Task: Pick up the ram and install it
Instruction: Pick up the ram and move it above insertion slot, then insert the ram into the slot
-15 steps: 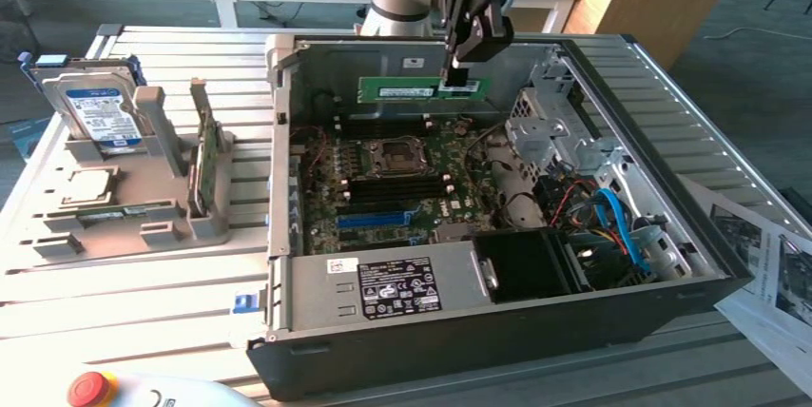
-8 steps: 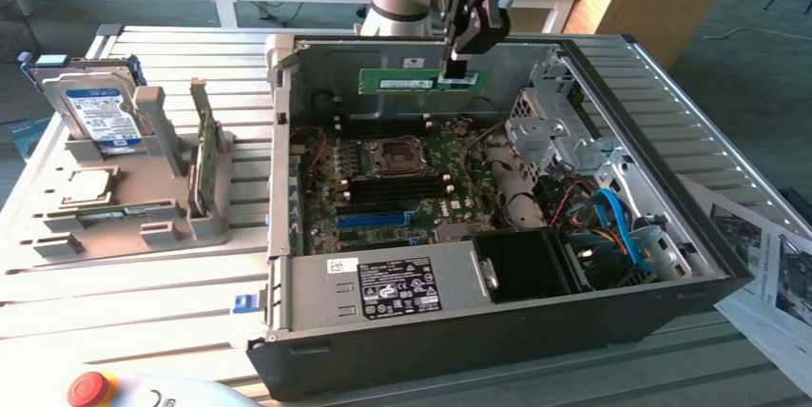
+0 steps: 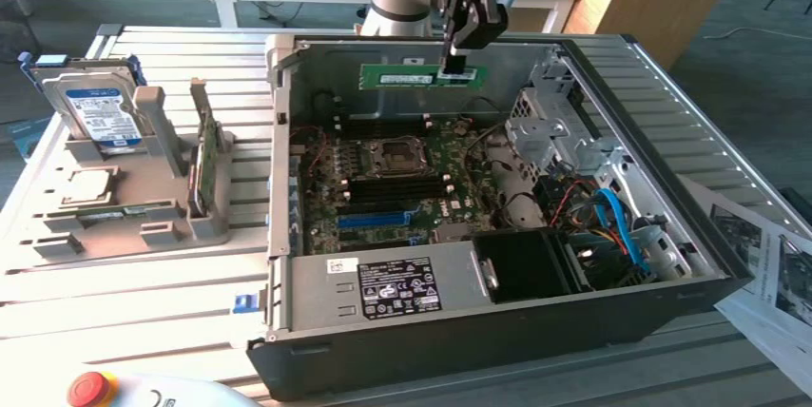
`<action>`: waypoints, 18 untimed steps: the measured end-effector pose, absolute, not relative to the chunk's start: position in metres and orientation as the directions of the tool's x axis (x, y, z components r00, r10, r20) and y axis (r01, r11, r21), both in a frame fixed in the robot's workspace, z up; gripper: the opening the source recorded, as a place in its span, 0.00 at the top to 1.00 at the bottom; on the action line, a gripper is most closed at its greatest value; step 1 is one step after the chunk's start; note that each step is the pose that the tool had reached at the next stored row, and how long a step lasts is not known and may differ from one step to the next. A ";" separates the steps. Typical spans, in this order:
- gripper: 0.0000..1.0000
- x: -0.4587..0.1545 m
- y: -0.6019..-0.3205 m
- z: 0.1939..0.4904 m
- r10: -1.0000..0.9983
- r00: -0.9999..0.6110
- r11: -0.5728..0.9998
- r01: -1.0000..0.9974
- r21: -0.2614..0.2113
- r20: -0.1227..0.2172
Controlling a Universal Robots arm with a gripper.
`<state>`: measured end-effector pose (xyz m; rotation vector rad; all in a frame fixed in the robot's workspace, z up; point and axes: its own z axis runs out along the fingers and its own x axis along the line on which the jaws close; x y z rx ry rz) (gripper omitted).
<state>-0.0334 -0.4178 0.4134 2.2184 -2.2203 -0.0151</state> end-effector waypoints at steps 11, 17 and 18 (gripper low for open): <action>0.88 -0.033 -0.413 0.413 -1.000 -0.002 0.002 -1.000 0.009 -0.005; 0.88 -0.033 -0.413 0.413 -1.000 -0.002 0.002 -1.000 0.009 -0.005; 0.88 -0.033 -0.412 0.412 -1.000 -0.002 0.002 -1.000 0.009 -0.005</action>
